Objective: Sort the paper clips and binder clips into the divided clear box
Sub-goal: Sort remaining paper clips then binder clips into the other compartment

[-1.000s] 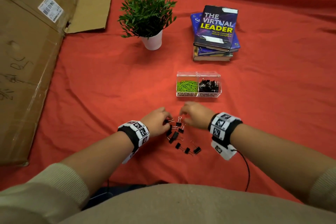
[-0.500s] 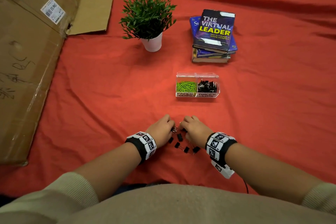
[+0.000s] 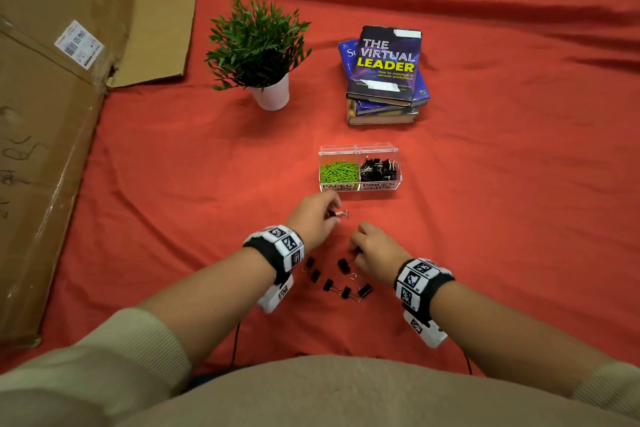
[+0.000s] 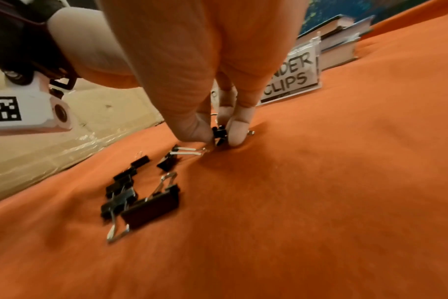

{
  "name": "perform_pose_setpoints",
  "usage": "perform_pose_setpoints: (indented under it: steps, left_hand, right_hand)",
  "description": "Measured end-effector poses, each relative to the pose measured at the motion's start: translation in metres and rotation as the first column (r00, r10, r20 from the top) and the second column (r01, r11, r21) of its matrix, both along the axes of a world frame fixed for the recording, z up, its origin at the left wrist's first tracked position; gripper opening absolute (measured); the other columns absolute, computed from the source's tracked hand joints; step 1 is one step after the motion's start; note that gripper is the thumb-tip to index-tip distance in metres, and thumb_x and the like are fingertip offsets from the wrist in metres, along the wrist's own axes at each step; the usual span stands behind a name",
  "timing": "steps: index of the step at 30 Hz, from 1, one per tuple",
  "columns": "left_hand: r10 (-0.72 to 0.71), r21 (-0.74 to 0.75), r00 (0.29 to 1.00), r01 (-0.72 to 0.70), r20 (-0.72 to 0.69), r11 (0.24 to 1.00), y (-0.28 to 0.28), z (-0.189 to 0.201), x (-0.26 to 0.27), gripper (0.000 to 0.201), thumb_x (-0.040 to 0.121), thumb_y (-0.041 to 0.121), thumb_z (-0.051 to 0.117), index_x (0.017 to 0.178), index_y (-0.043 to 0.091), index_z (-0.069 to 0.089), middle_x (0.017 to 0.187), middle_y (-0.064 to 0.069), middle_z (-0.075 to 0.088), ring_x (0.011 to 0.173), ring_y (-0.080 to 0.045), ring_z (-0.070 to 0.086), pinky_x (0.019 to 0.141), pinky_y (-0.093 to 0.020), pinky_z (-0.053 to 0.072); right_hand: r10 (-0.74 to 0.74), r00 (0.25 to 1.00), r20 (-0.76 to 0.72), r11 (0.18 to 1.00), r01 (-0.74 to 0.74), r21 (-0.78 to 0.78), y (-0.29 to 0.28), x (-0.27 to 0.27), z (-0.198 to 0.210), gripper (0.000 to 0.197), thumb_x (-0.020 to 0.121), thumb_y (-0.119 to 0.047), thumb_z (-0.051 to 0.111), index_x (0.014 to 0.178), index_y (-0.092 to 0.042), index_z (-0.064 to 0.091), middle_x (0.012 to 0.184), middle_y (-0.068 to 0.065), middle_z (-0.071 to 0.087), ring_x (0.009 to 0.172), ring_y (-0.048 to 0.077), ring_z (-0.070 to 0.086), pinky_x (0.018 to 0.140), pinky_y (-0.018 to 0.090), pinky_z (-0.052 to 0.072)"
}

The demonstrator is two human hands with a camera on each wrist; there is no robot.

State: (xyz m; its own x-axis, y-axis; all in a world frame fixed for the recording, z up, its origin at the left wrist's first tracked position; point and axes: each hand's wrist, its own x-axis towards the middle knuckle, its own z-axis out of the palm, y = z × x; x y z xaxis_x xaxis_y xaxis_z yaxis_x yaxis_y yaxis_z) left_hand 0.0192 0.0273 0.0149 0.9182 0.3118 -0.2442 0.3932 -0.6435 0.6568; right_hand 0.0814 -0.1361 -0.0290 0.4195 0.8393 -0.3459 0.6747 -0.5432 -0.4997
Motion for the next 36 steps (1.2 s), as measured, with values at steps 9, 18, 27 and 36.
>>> perform_pose_setpoints:
  steps: [9,18,27,36]
  left_hand:
    - [-0.025,0.053,0.996,0.02,0.09,0.998,-0.005,0.016,0.1,0.015,0.078,0.001,0.065,0.09,0.01,0.064,0.097,-0.007,0.062,0.086,-0.021,0.057,0.081,-0.032,0.05]
    - [-0.349,0.44,0.927,0.373,-0.139,0.817,-0.008,-0.014,0.112,0.035,0.092,0.006,0.043,0.123,0.009,0.058,0.12,-0.009,0.06,0.117,-0.03,0.045,0.101,-0.034,0.034]
    - [-0.258,0.42,0.959,0.187,0.118,0.888,-0.001,-0.004,0.067,0.028,0.083,0.01,0.053,0.109,0.007,0.064,0.109,-0.01,0.062,0.106,-0.033,0.05,0.092,-0.044,0.043]
    - [-0.372,0.182,0.898,0.417,-0.234,0.891,0.013,-0.031,-0.059,0.027,0.081,0.014,0.052,0.106,0.017,0.061,0.105,-0.006,0.055,0.105,-0.026,0.055,0.088,-0.038,0.048]
  right_hand:
    - [-0.542,0.684,-0.488,0.689,0.695,0.208,-0.003,0.068,0.04,0.028,0.071,0.006,0.067,0.072,-0.022,0.061,0.065,-0.001,0.06,0.054,0.011,0.056,0.058,0.023,0.047]
    - [-0.53,0.711,-0.462,0.681,0.681,0.269,0.033,0.141,0.061,0.023,0.076,0.007,0.061,0.078,-0.016,0.061,0.069,0.0,0.058,0.053,0.011,0.056,0.058,0.029,0.053]
    - [-0.272,0.957,0.101,0.959,0.26,0.116,0.042,0.123,0.048,0.025,0.082,-0.004,0.053,0.103,0.0,0.067,0.106,0.021,0.06,0.1,0.036,0.057,0.088,0.036,0.045]
    - [0.292,0.955,-0.051,0.955,-0.294,-0.039,0.017,0.005,0.03,0.036,0.082,-0.011,0.054,0.117,-0.015,0.061,0.112,0.008,0.055,0.111,0.025,0.047,0.093,0.039,0.044]
